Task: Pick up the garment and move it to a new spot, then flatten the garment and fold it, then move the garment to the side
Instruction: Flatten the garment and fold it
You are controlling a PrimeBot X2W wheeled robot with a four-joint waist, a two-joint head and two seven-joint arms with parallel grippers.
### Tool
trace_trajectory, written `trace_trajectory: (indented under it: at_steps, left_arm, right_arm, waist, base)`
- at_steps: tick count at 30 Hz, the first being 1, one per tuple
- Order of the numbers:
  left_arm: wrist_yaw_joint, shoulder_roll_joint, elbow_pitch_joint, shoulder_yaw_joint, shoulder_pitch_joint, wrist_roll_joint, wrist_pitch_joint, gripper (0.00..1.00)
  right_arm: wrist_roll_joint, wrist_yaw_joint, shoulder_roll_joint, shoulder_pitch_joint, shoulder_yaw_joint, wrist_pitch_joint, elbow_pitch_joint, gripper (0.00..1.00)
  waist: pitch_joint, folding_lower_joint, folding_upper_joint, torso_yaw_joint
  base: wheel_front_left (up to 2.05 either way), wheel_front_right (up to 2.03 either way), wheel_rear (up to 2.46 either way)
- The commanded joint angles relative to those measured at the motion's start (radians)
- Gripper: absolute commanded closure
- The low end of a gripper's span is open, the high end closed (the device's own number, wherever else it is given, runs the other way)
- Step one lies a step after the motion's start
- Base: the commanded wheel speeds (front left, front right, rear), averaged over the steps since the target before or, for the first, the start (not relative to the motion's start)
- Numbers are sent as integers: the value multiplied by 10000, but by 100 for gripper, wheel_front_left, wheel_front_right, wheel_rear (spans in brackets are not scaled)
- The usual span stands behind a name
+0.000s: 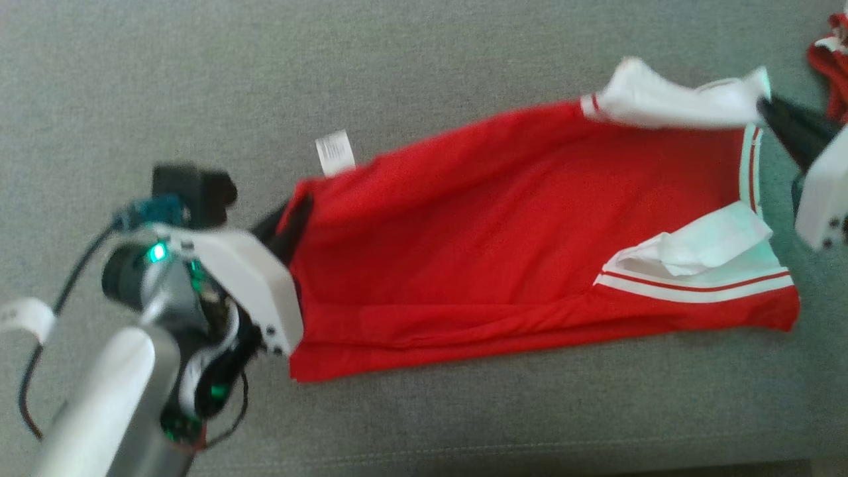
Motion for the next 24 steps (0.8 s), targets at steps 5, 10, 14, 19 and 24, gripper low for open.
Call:
trace_trajectory:
  at_steps: [5, 10, 14, 19, 24]
  left_arm:
    - [183, 384, -394, 385, 568, -54, -185, 100]
    - [370, 450, -125, 375, 1098, 96, -461, 72]
    - [510, 480, 54, 282, 1425, 278, -611, 0]
    - [1227, 340, -91, 634, 1919, 1039, -2085, 0]
    - [1566, -318, -12, 450, 2328, 1723, -4134, 0]
  right_arm:
    - [17, 67, -370, 1091, -78, 702, -925, 100]
    - [-102, 67, -571, 1621, 406, 1290, -1440, 0]
    - [-46, 67, -566, 1805, 248, 1443, -1531, 0]
    - [-125, 67, -150, 1943, -830, 1688, -1476, 0]
    - [-490, 67, 1056, 1789, -1744, 2204, -882, 0]
  waist:
    - [-262, 0, 0, -165]
    - [-473, 0, 0, -283]
    - [-638, 0, 0, -329]
    - [-742, 0, 0, -447]
    - [-557, 0, 0, -447]
  base:
    - [0, 0, 0]
    - [0, 0, 0]
    - [0, 0, 0]
    - [0, 0, 0]
    - [0, 0, 0]
